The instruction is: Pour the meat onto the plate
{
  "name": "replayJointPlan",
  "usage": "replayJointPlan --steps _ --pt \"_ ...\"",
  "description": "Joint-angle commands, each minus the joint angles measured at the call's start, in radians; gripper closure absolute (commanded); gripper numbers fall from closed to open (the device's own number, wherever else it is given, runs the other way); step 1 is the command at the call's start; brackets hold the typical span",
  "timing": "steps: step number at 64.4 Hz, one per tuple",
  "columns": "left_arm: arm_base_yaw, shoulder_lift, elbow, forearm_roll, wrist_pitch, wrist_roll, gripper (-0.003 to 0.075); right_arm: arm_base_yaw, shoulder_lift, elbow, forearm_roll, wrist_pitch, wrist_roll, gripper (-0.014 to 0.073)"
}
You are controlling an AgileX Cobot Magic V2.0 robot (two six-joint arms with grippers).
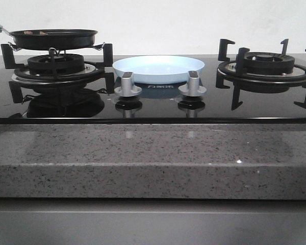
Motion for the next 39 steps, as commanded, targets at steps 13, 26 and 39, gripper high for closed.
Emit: replayJointPlan --steps 13,26,39 --pt "0.001 0.145 -0.035 -0.036 -0.045 -0.001 0.0741 -0.002 0.115 -0.03 -0.009 -0.061 0.0 0.0713" --pt "0.001 0.193 -0.035 0.008 -0.046 0.001 0.0713 -0.002 0.148 -0.03 -0.009 -0.055 0.0 0.0699" --pt "0.001 0.208 -0.035 0.068 -0.043 0.001 0.029 -0.002 0.168 -0.03 -0.004 -0.044 0.0 0.0325"
